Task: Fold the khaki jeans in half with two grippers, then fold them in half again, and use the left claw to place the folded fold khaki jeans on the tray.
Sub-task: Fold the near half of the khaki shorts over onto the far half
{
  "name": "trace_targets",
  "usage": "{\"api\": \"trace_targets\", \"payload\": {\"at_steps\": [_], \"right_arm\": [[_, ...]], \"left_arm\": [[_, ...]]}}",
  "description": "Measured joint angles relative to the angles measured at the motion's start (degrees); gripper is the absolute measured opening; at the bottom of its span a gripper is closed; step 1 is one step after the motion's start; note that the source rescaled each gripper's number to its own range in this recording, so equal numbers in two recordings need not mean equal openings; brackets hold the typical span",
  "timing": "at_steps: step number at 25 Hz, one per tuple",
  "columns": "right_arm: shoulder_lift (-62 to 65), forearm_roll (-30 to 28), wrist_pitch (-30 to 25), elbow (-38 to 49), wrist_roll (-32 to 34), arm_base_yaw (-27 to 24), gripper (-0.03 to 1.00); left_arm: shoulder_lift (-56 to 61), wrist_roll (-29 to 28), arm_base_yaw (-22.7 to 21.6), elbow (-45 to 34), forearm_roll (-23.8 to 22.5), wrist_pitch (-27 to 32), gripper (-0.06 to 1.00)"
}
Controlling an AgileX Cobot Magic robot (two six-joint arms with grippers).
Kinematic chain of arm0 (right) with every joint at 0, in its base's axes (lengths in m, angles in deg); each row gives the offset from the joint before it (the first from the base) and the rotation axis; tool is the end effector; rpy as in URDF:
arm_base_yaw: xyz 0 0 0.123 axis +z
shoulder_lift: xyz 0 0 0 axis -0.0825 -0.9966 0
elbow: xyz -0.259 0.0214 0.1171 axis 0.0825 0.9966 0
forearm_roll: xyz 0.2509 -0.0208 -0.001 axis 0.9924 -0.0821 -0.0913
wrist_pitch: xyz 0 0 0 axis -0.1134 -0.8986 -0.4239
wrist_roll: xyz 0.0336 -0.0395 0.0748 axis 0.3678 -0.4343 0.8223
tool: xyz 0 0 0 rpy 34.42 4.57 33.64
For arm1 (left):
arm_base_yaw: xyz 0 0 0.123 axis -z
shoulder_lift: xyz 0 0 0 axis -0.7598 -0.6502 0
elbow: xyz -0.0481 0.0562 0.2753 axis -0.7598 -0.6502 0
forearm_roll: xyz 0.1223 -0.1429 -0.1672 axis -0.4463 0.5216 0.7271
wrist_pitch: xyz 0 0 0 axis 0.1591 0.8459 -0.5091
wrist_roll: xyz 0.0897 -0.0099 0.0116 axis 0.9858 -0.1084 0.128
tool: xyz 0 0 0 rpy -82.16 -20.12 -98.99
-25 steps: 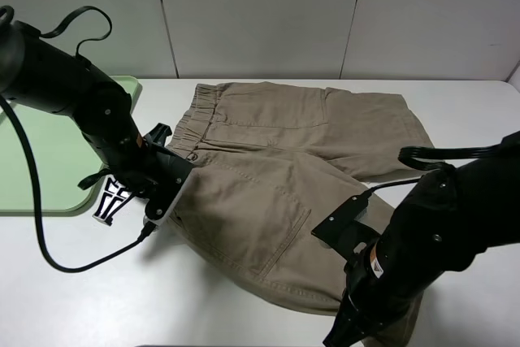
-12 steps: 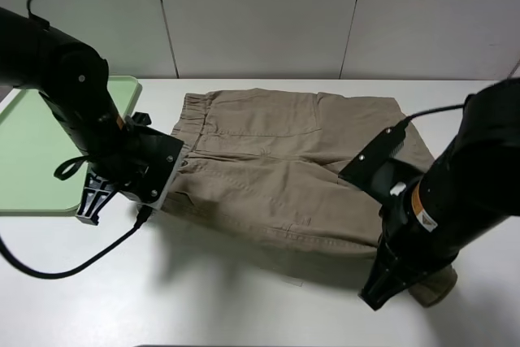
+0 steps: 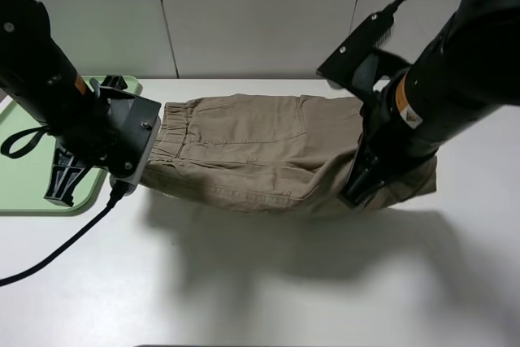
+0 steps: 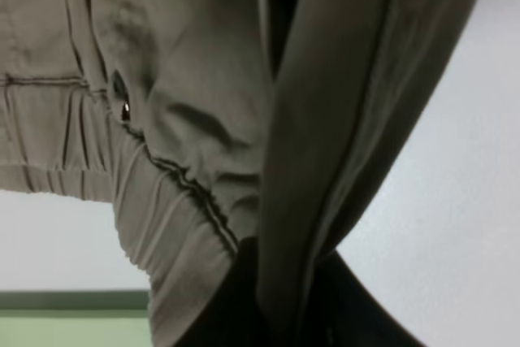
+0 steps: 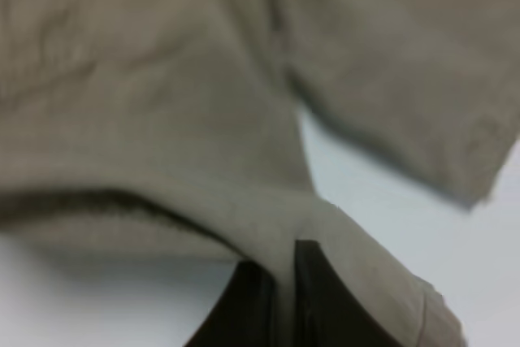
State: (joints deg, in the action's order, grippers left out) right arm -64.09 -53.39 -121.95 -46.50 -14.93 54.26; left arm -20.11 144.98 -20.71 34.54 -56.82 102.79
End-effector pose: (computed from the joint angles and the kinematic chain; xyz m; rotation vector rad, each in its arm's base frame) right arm 0.1942 0.1761 0.2512 -1.0300 2.4561 -0.2636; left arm 0.2515 -0.1283 0.2076 2.1607 1.7970 0.3215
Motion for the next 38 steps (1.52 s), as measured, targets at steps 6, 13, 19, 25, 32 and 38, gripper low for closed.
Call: {"api": "trace_targets", "payload": {"at_steps": [6, 13, 19, 25, 32, 38], "right_arm": [[-1.3, -0.9, -0.1, -7.0, -5.2, -8.3, 0.01], [-1.7, -0.3, 0.9, -10.6, -11.2, -11.7, 0.01], [-4.5, -0.6, 1.4, -11.2, -13.3, -11.9, 0.00], [-9.9, -1.8, 3.7, -14.8, -13.5, -11.9, 0.00], [-17.8, -3.4, 7.9, -20.4, -13.7, -13.7, 0.00], [-22.8, -3.6, 14.4, -20.7, -13.7, -18.5, 0.00]], "left_arm": [[0.2, -5.5, 0.0, 0.0, 0.1, 1.2, 0.02], [2.5, -11.2, 2.5, 0.2, 1.0, 5.2, 0.01], [4.1, -14.9, 1.6, 0.2, -2.2, 2.6, 0.01], [0.8, -19.8, -3.6, 0.1, -6.8, -8.3, 0.01], [-5.1, -23.8, -8.1, 0.1, -10.5, -22.0, 0.01], [-10.0, -24.4, -11.1, 0.1, -10.7, -35.3, 0.01]]}}
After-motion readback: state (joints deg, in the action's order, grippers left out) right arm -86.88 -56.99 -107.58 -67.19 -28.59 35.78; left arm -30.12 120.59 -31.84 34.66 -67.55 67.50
